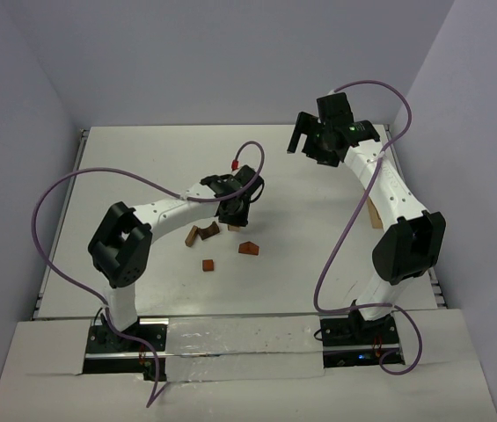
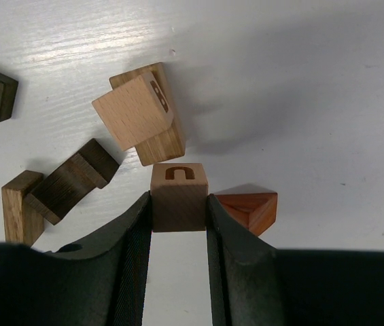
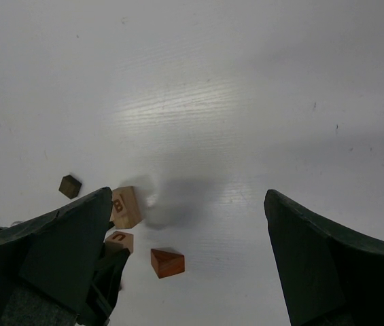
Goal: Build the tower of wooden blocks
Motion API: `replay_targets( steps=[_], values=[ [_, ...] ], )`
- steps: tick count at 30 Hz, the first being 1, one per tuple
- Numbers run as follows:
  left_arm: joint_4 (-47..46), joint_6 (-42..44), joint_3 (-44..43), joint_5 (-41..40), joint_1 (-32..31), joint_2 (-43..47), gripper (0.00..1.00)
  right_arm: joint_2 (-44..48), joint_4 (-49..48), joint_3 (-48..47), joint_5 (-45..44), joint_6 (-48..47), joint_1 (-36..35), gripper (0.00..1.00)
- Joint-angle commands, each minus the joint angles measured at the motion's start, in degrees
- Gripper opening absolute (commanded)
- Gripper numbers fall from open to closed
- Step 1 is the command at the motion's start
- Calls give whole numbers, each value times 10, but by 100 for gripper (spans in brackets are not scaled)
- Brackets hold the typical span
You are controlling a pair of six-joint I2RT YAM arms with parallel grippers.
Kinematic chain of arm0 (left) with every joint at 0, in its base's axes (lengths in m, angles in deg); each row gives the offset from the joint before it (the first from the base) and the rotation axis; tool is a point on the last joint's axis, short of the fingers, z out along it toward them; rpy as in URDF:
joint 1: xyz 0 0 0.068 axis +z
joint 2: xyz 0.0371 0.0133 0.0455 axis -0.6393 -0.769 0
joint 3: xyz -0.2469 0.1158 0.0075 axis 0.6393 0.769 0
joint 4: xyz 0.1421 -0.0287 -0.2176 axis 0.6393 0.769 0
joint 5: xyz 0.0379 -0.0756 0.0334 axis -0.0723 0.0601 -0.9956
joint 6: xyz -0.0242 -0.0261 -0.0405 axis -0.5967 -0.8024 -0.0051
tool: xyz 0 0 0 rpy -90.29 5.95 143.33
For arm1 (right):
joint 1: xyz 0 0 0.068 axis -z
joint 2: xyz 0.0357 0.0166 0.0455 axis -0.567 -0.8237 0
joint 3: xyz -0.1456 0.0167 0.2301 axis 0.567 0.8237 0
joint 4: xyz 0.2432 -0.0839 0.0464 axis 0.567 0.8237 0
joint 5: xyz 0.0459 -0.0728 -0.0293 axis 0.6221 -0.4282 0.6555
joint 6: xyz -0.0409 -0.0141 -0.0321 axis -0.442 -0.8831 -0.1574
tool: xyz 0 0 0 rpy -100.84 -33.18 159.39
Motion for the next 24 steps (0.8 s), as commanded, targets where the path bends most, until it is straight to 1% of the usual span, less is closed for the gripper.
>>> replay_targets(
  steps=[1,4,11,24],
  values=[
    [6,-5,-29,-10,11,-6,0,19,-14,-1,1,0,4,100],
    [4,-4,-27,-11,15,-6,0,17,-14,-2,15,0,4,100],
    [-13,-11,-21,-1,26,-2,0,18,-16,1,16,-1,4,100],
    [-11,-17,-33,-3,33,-17,0,21,-19,9,21,-1,5,100]
  ],
)
